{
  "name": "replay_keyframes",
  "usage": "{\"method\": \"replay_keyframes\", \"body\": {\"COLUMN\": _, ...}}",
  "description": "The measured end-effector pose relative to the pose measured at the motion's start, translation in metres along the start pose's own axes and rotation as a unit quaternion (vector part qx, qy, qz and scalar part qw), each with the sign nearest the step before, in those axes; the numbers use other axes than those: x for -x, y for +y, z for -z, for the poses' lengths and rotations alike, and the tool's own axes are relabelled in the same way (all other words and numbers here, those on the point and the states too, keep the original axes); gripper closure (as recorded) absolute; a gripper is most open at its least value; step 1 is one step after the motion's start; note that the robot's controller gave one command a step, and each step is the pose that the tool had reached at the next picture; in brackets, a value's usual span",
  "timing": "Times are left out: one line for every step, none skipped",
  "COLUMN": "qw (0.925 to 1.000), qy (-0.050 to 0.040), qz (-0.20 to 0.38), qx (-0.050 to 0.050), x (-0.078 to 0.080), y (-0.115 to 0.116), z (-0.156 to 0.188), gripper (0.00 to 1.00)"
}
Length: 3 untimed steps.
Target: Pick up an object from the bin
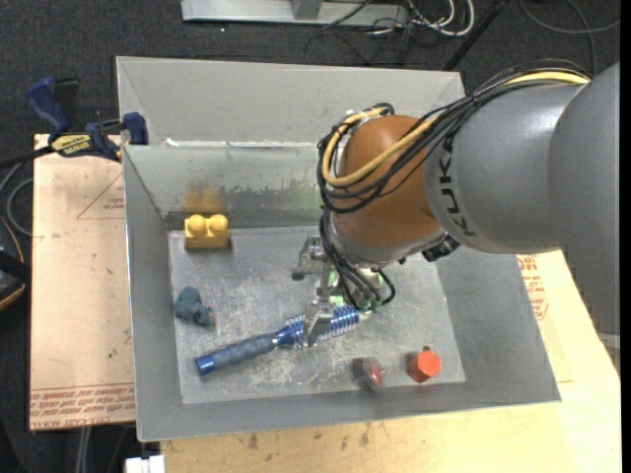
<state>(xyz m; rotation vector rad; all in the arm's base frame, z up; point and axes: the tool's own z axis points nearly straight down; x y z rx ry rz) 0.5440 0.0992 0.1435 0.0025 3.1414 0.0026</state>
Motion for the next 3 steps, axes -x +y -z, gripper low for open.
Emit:
{"method": "replay_keyframes", "body": {"qw": 1.0000, "qy": -0.0045, "qz": -0.005, "qx": 0.002, "x": -0.005, "y": -0.025, "z": -0.071, "gripper": 0.00}}
{"method": "replay_keyframes", "body": {"qw": 1.0000, "qy": -0.0077, "qz": -0.004, "qx": 0.002, "x": -0.003, "y": -0.025, "z": -0.066, "gripper": 1.00}}
{"method": "replay_keyframes", "body": {"qw": 0.9998, "qy": -0.0036, "qz": -0.018, "qx": 0.000, "x": -0.001, "y": -0.025, "z": 0.066, "gripper": 1.00}}
